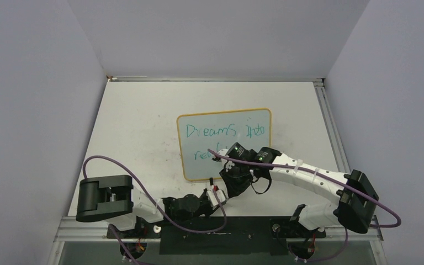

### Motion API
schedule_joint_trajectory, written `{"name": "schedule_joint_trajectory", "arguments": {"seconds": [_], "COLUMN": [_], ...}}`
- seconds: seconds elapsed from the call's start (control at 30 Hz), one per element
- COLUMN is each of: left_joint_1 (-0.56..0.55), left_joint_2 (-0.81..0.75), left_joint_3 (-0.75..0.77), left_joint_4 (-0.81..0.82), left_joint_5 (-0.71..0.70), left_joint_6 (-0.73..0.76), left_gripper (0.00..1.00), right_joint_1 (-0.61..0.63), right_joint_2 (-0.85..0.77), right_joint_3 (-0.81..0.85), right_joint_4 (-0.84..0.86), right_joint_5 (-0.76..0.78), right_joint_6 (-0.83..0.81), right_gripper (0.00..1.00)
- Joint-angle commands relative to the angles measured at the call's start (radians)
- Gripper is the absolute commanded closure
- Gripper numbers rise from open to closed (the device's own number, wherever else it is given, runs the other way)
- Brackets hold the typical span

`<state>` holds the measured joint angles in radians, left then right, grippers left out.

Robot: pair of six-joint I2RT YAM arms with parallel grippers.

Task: Write a sentence on the whiteboard
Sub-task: Close the whiteboard marker at the corner of the board.

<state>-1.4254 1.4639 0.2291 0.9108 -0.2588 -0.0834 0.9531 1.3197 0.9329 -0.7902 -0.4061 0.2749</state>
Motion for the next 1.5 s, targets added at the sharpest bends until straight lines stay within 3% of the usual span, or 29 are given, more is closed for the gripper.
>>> {"name": "schedule_joint_trajectory", "arguments": {"seconds": [0.0, 0.27, 0.57, 1.17, 1.3, 1.4, 1.47], "left_joint_1": [0.005, 0.005, 0.035, 0.040, 0.050, 0.055, 0.056], "left_joint_2": [0.034, 0.145, 0.213, 0.211, 0.131, 0.013, -0.061], "left_joint_3": [0.071, 0.072, 0.043, 0.019, 0.012, 0.034, 0.066], "left_joint_4": [0.300, 0.469, 0.538, 0.528, 0.431, 0.179, 0.023], "left_joint_5": [-0.059, -0.066, -0.040, -0.029, -0.028, -0.035, -0.040], "left_joint_6": [0.026, 0.008, -0.046, -0.058, -0.067, -0.084, -0.100], "left_gripper": [1.00, 1.00, 1.00, 1.00, 1.00, 1.00, 1.00], "right_joint_1": [0.033, 0.051, 0.112, 0.147, 0.138, 0.113, 0.082], "right_joint_2": [0.009, 0.037, 0.110, 0.209, 0.153, 0.097, 0.050], "right_joint_3": [0.038, 0.098, 0.089, 0.005, 0.079, 0.145, 0.179], "right_joint_4": [-0.029, -0.077, -0.093, -0.011, -0.049, -0.079, -0.090], "right_joint_5": [0.024, 0.092, 0.234, 0.280, 0.341, 0.401, 0.455], "right_joint_6": [0.031, 0.061, 0.105, 0.160, 0.177, 0.189, 0.192], "right_gripper": [0.95, 0.95, 0.95, 0.95, 0.94, 0.80, 0.63]}}
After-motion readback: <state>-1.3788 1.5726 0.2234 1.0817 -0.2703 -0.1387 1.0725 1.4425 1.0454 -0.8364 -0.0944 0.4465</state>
